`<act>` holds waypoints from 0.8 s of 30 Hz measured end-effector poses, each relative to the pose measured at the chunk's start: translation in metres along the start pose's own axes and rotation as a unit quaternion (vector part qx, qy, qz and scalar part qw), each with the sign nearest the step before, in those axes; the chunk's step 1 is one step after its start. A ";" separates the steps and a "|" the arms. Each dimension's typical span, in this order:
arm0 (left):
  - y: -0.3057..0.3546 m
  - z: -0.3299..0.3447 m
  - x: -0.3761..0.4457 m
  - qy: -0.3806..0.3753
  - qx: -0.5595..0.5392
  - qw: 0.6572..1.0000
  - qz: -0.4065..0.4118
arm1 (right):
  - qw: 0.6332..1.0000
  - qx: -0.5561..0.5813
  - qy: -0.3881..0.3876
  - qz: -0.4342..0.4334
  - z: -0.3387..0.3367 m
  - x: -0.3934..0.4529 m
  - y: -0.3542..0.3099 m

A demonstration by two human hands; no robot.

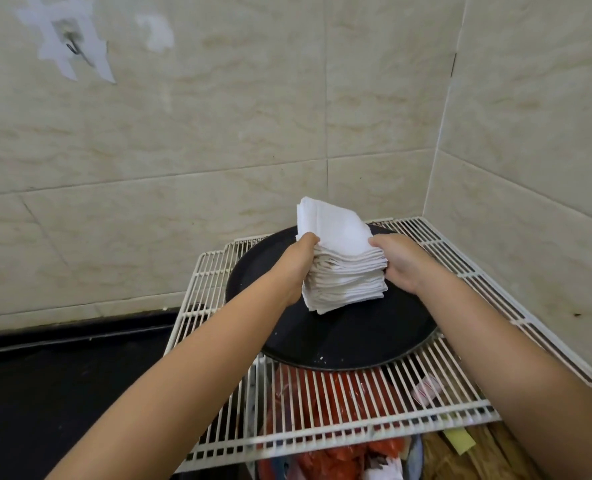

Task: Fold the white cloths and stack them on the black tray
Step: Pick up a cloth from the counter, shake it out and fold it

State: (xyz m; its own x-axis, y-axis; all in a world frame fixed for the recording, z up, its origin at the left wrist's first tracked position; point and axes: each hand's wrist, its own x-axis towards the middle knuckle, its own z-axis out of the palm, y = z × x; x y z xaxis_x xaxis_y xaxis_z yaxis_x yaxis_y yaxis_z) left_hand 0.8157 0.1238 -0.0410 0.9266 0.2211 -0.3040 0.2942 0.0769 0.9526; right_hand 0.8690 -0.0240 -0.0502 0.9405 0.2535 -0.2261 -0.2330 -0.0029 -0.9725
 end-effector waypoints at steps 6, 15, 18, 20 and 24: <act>0.009 0.003 -0.013 -0.014 -0.023 0.996 -0.083 | 0.998 -0.045 0.012 0.040 -0.003 -0.011 -0.003; 0.009 0.021 -0.026 0.018 -0.117 0.989 -0.089 | 0.994 -0.077 0.010 0.078 0.004 -0.012 -0.017; 0.015 0.017 -0.026 0.018 -0.114 0.990 -0.085 | 0.994 -0.068 0.008 0.085 0.008 -0.009 -0.018; 0.020 0.013 -0.024 0.016 -0.094 0.991 -0.090 | 0.994 -0.060 0.009 0.086 0.011 -0.007 -0.018; 0.024 0.001 -0.015 0.018 -0.066 0.994 -0.082 | 0.993 -0.072 0.008 0.090 0.021 -0.007 -0.019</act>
State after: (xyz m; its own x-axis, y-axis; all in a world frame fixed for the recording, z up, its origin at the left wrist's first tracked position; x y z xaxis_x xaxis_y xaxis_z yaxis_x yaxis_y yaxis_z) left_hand 0.8094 0.1211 -0.0133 0.8590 0.2286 -0.4581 0.4059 0.2411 0.8815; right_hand 0.8615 -0.0050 -0.0291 0.8909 0.2214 -0.3966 -0.3607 -0.1859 -0.9140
